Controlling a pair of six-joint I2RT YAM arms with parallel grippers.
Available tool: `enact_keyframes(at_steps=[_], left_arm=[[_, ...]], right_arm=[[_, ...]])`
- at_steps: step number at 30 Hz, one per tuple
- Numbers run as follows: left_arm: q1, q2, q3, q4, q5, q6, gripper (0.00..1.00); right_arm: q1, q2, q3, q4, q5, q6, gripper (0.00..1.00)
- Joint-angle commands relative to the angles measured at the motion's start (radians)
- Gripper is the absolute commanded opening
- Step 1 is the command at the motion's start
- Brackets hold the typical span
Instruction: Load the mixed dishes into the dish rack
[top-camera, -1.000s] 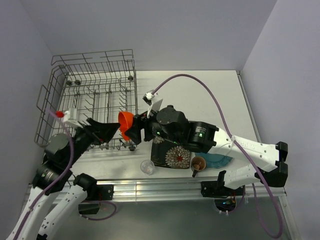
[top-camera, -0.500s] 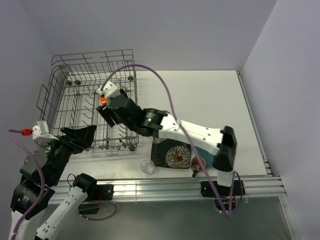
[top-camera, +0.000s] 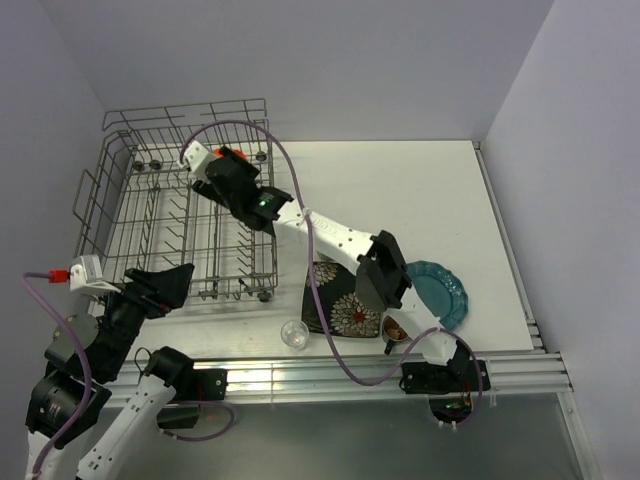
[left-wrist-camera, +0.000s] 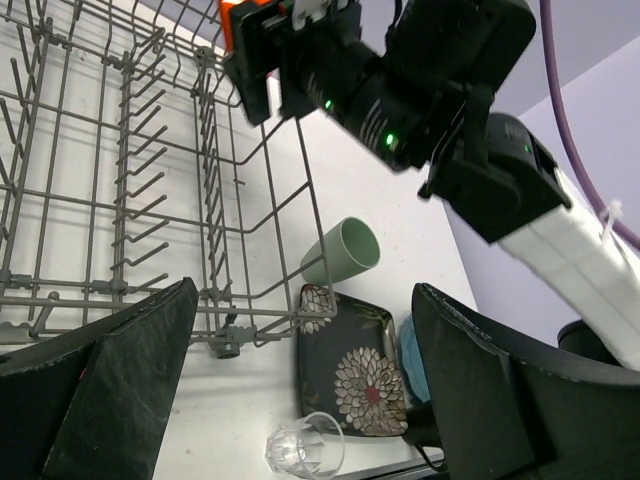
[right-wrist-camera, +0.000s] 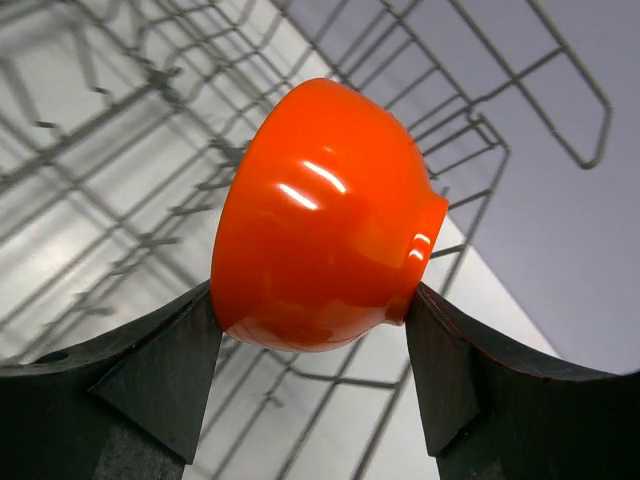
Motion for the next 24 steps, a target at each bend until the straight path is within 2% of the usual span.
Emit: enact_keyframes(at_steps=[1, 11, 19, 24], left_arm=[[-0.001, -0.032, -0.028, 0.021, 0.02, 0.022, 0.95], [-0.002, -0.006, -0.002, 0.045, 0.08, 0.038, 0.95], [-0.001, -0.011, -0.045, 0.099, 0.112, 0.025, 0.94], [-0.003, -0.008, -0.032, 0.11, 0.143, 0.022, 0.94]], right_arm=[[-0.069, -0.023, 0.046, 0.166, -0.003, -0.124, 0.0], [-0.132, 0.077, 0.115, 0.25, -0.147, -0.328, 0.0], [-0.155, 0.153, 0.151, 0.299, -0.207, -0.388, 0.0], [-0.193, 0.195, 0.161, 0.339, -0.214, -0.369, 0.0]])
